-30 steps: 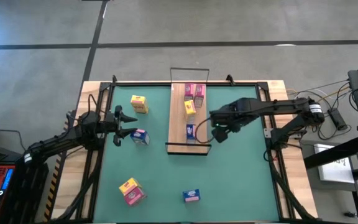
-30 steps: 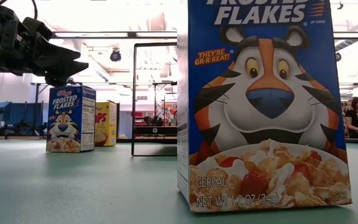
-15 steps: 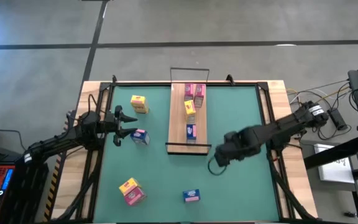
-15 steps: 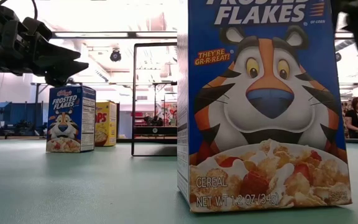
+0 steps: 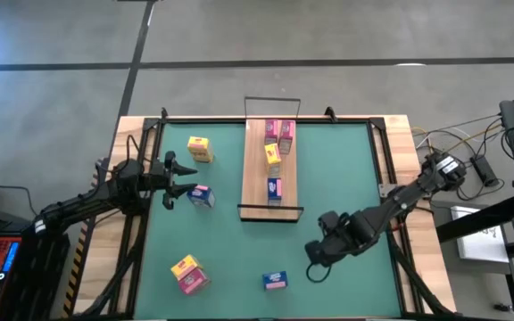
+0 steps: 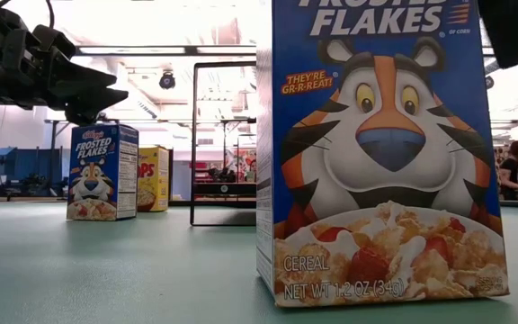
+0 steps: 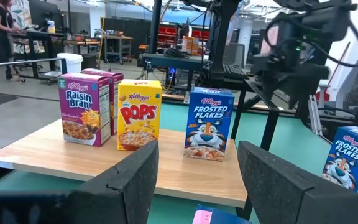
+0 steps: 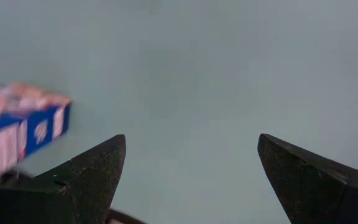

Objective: Stack cereal on shelf
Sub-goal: Put the bottom blue cereal box on the shelf

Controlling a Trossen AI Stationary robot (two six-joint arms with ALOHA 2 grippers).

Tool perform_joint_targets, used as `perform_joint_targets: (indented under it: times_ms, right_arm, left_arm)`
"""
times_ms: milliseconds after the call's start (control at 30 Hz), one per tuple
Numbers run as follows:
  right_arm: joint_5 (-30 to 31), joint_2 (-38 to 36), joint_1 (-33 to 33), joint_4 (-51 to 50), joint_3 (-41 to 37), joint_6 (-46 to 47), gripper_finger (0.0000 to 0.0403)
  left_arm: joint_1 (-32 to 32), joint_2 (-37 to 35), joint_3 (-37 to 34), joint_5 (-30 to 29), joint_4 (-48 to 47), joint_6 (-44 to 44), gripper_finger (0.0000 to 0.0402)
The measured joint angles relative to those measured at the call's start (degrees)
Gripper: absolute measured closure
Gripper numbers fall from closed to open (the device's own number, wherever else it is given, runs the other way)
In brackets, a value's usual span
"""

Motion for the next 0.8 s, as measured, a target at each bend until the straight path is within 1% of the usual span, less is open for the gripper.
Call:
perform_joint_targets:
  times_ms: [100, 267, 400, 567, 667, 800]
  right_arm:
    - [1.2, 1.5, 1.1, 5.0, 0.0, -5.4, 0.0049]
    - [1.7, 3.5, 1.1, 11.0, 0.6, -7.1, 0.0049]
    - [1.9, 4.3, 1.1, 16.4, 1.7, -13.0, 0.0049]
    - [4.7, 4.3, 1.3, 21.7, 1.8, -16.6, 0.0049]
    - [7.0, 4.8, 1.4, 24.3, 1.8, -22.5, 0.0049]
    - [7.6, 6.4, 1.6, 27.6, 1.8, -35.2, 0.0049]
  left_arm:
    - [0.0, 0.0, 0.0, 0.0, 0.0, 0.0, 0.0198]
    - [0.0, 0.0, 0.0, 0.0, 0.0, 0.0, 0.0198]
    - [0.0, 0.0, 0.0, 0.0, 0.0, 0.0, 0.0198]
    - [0.0, 0.0, 0.0, 0.0, 0.0, 0.0, 0.0198]
    - [0.0, 0.0, 0.0, 0.0, 0.0, 0.0, 0.0198]
    - [0.0, 0.0, 0.0, 0.0, 0.0, 0.0, 0.0198]
